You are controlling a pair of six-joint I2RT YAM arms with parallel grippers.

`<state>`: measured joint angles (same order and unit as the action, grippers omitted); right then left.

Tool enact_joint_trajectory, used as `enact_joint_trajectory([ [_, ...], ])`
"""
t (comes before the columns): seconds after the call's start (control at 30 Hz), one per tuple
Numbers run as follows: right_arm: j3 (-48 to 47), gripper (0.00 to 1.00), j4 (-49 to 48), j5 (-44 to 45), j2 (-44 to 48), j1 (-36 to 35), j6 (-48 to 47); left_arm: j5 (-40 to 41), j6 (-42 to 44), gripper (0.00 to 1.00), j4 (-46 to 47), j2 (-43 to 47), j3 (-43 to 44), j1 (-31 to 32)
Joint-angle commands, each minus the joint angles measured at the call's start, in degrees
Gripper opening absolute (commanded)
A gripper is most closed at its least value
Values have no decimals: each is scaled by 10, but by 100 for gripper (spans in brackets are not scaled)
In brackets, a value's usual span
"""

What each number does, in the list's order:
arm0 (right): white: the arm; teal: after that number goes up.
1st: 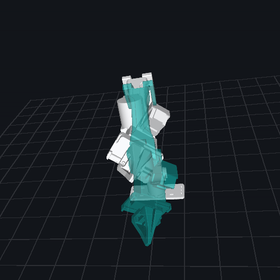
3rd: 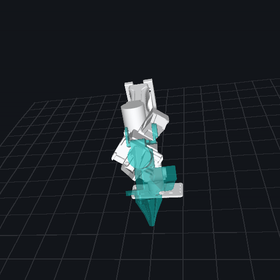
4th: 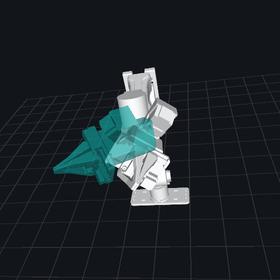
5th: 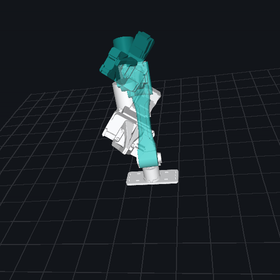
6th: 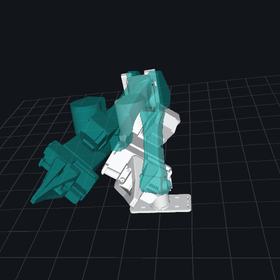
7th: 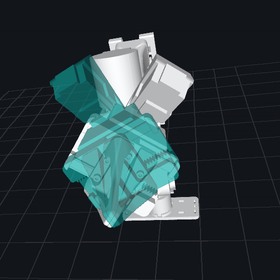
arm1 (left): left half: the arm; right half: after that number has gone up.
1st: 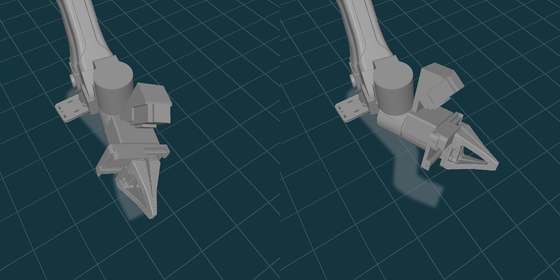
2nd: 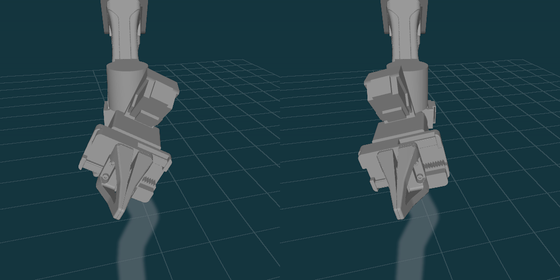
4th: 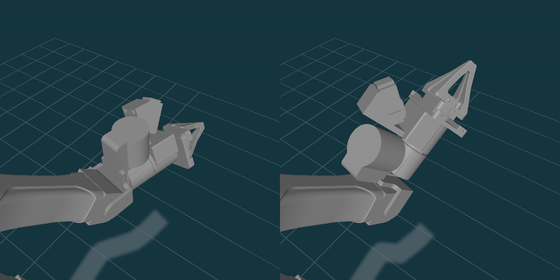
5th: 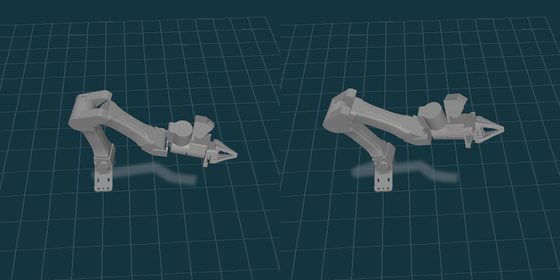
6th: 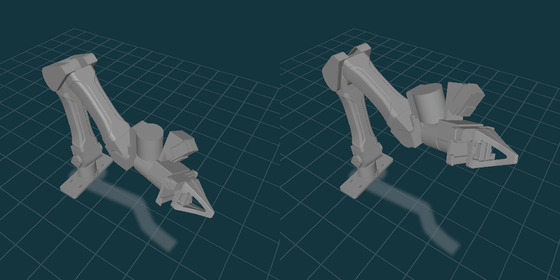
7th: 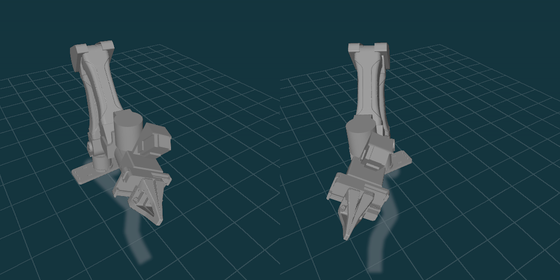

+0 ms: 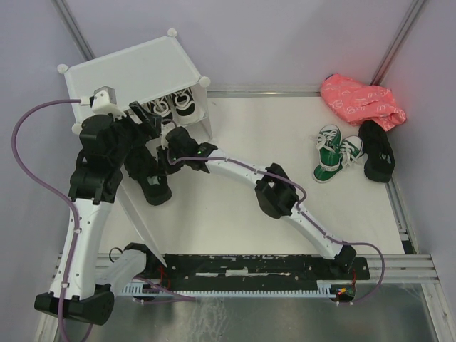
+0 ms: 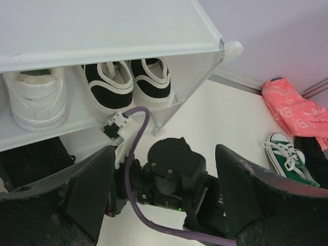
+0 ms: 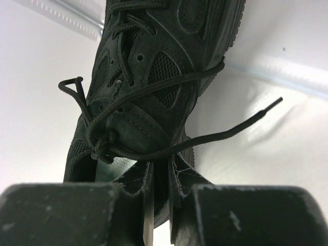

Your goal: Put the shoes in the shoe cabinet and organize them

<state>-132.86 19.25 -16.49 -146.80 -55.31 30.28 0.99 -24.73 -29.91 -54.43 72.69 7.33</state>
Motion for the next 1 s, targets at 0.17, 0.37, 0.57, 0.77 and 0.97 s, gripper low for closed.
enact_joint_trajectory([
  [0.17, -112, 40, -66, 133, -64, -5, 47, 3, 32, 85, 24, 20, 5, 16],
  [0.37, -40, 100, -113, 109, -12, -3, 19, 16, 42, 85, 16, 17, 10, 24],
  [0.57, 133, 99, -163, 87, 152, -9, -61, 15, 43, 85, 20, 14, 7, 25],
  [0.77, 208, 99, -119, 32, 209, -15, -121, 20, 48, 86, 16, 2, 12, 25],
  [0.97, 317, 99, -118, 1, 249, -26, -206, 19, 45, 86, 17, -10, 18, 25],
])
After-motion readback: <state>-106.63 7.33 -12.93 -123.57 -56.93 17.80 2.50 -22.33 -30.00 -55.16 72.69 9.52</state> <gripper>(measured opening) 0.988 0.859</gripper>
